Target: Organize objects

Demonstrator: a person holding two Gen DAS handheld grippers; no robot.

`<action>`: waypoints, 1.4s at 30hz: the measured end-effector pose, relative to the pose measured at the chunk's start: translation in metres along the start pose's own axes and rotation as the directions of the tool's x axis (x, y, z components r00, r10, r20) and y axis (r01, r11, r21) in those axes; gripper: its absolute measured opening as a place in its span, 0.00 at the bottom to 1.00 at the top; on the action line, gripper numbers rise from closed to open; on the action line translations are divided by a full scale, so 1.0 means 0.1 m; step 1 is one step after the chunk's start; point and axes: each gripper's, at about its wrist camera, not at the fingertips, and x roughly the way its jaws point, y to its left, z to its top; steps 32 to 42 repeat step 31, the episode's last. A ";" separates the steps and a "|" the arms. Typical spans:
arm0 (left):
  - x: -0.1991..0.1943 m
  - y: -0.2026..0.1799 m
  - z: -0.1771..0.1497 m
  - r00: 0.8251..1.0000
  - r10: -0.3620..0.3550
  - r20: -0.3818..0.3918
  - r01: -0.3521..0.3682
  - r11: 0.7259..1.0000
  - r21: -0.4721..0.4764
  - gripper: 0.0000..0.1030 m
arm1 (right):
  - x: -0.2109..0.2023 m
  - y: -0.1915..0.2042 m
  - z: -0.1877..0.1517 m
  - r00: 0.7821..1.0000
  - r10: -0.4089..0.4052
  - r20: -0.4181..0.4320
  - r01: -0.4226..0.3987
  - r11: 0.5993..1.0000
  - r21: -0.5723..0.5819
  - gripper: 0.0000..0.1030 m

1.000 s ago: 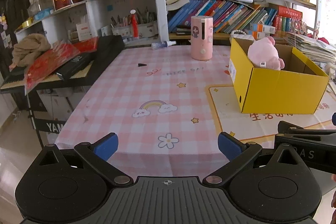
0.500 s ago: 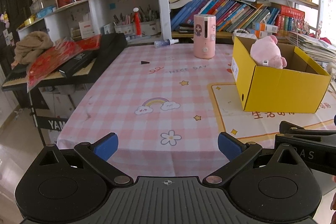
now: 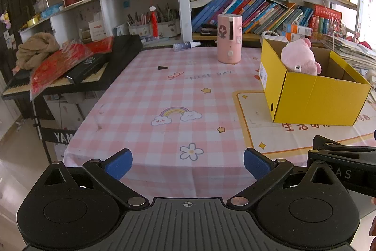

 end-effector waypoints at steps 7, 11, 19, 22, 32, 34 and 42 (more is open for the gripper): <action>0.00 0.00 0.00 1.000 0.000 -0.001 0.000 1.000 -0.001 0.99 | 0.00 -0.01 0.00 1.000 -0.001 -0.001 0.001 1.000 -0.001 1.00; 0.00 0.00 0.00 1.000 0.000 -0.001 0.000 1.000 0.000 0.99 | 0.00 -0.01 0.00 1.000 0.000 -0.001 0.000 1.000 -0.001 1.00; 0.00 0.00 -0.01 1.000 0.005 -0.001 -0.005 1.000 0.002 0.99 | 0.00 0.00 0.00 1.000 0.000 -0.001 0.000 1.000 0.000 1.00; -0.01 0.00 -0.01 1.000 0.007 0.000 -0.007 1.000 0.004 0.99 | -0.01 -0.01 0.00 1.000 0.000 -0.001 0.000 1.000 0.001 1.00; -0.01 -0.01 -0.02 1.000 0.006 -0.006 -0.006 1.000 0.004 0.99 | -0.01 -0.03 -0.04 1.000 0.001 -0.005 -0.001 1.000 0.002 1.00; -0.01 -0.01 -0.02 1.000 0.006 -0.006 -0.006 1.000 0.004 0.99 | -0.01 -0.03 -0.04 1.000 0.001 -0.005 -0.001 1.000 0.002 1.00; -0.01 -0.01 -0.02 1.000 0.006 -0.006 -0.006 1.000 0.004 0.99 | -0.01 -0.03 -0.04 1.000 0.001 -0.005 -0.001 1.000 0.002 1.00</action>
